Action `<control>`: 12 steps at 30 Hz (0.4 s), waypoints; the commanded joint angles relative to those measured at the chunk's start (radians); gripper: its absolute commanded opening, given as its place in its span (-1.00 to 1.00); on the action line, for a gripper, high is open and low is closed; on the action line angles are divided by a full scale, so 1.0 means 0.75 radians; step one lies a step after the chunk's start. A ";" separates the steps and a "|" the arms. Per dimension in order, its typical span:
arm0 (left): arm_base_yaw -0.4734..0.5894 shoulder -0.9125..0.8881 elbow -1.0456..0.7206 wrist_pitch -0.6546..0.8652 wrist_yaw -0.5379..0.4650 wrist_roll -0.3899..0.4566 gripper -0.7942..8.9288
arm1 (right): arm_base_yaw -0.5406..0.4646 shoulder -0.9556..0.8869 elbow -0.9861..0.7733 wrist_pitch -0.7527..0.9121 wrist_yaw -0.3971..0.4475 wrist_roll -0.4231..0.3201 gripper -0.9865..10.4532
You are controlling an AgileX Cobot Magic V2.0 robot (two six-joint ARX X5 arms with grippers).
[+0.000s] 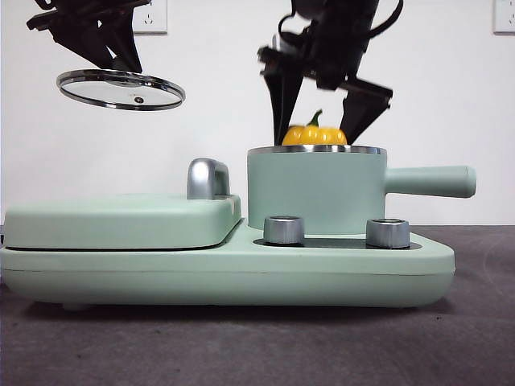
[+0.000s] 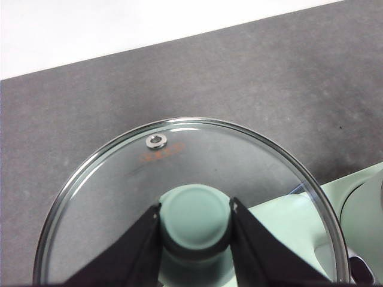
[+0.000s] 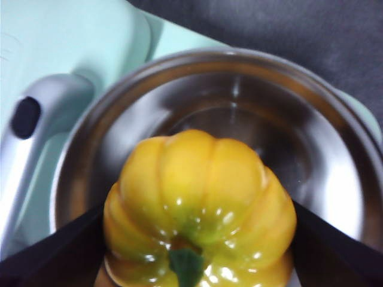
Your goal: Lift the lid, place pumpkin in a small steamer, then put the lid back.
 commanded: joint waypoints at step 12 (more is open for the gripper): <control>-0.002 -0.007 0.047 0.033 0.002 -0.015 -0.80 | 0.047 0.144 0.034 0.010 0.115 -0.042 -0.36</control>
